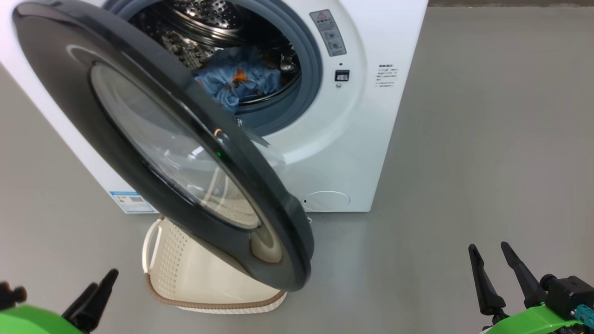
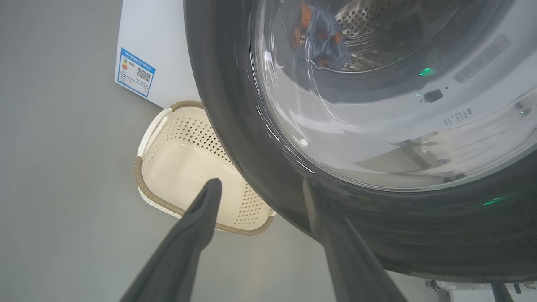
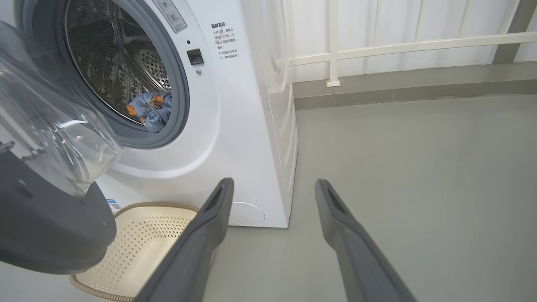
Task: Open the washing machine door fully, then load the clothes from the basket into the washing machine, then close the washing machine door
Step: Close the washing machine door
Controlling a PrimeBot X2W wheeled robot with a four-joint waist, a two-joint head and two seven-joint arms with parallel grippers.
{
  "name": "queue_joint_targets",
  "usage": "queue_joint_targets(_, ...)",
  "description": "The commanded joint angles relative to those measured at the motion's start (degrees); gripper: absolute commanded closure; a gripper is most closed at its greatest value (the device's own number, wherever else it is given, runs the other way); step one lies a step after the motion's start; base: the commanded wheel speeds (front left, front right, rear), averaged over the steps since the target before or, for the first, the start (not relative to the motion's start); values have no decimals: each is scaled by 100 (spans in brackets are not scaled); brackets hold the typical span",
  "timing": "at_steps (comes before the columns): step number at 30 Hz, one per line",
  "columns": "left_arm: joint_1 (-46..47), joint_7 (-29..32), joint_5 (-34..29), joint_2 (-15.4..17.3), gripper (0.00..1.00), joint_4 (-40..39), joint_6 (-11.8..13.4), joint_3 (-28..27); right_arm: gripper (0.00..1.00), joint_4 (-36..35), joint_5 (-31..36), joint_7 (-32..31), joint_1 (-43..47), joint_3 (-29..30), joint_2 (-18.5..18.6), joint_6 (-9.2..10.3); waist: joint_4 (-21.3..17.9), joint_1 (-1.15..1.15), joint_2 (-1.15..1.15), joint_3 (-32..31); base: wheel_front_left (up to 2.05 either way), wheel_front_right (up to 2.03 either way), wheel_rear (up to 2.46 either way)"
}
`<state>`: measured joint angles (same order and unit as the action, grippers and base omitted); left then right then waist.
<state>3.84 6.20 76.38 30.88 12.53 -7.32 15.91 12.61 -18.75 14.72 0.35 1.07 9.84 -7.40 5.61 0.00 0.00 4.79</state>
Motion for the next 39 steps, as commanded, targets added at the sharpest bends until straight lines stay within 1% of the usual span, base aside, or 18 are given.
queue_joint_targets(1,113,-271,-64,226,0,-4,-17,-144,0,-114,-67,28,52,-102,102,-9,-78,0,0,20,0,0,0)
queue_joint_targets(6,104,-1121,-69,188,0,200,-17,213,0,-89,-80,28,24,-77,104,-9,-210,0,0,30,0,0,0)
queue_joint_targets(9,142,-1599,-133,219,0,328,-17,418,0,-73,-90,28,9,-53,98,-9,-282,0,0,30,0,0,0)
queue_joint_targets(11,181,-1857,-260,243,0,423,-17,568,0,-62,-87,28,-4,-42,80,-9,-330,0,0,26,0,0,0)
queue_joint_targets(12,181,-1857,-260,243,0,423,-17,568,0,-62,-87,28,-4,-42,80,-9,-330,0,0,26,0,0,0)
queue_joint_targets(14,230,-2023,-612,301,0,561,-17,758,0,-62,-83,28,-17,-38,68,-9,-379,0,0,22,0,0,0)
queue_joint_targets(16,274,-2099,-929,272,0,698,-17,815,0,-63,-84,28,-30,-43,63,-9,-433,0,0,17,0,0,0)
queue_joint_targets(17,311,-2110,-1097,222,0,739,-17,755,0,-68,-87,28,-32,-23,63,-9,-440,0,0,19,0,0,0)
queue_joint_targets(22,270,-2118,-2219,-201,0,607,-17,-41,0,-119,-82,28,-66,16,40,-9,-512,0,0,62,0,0,0)
queue_joint_targets(28,39,-2119,-3468,-695,0,329,-17,-703,0,-169,-68,28,-113,25,20,-9,-587,0,0,64,0,0,0)
queue_joint_targets(32,-141,-2119,-4041,-1046,0,192,-17,-1050,0,-173,-69,28,-100,40,16,-9,-609,0,0,46,0,0,0)
queue_joint_targets(34,-226,-2119,-4308,-1165,0,175,-17,-1187,0,-174,-71,28,-89,48,15,-9,-613,0,0,42,0,0,0)
queue_joint_targets(36,-312,-2119,-4443,-1331,0,211,-17,-1373,0,-162,-66,28,-81,53,14,-9,-615,0,0,34,0,0,0)
queue_joint_targets(39,-416,-2119,-4651,-1486,0,239,-17,-1512,0,-140,-56,28,-69,42,4,-9,-621,0,0,10,0,0,0)
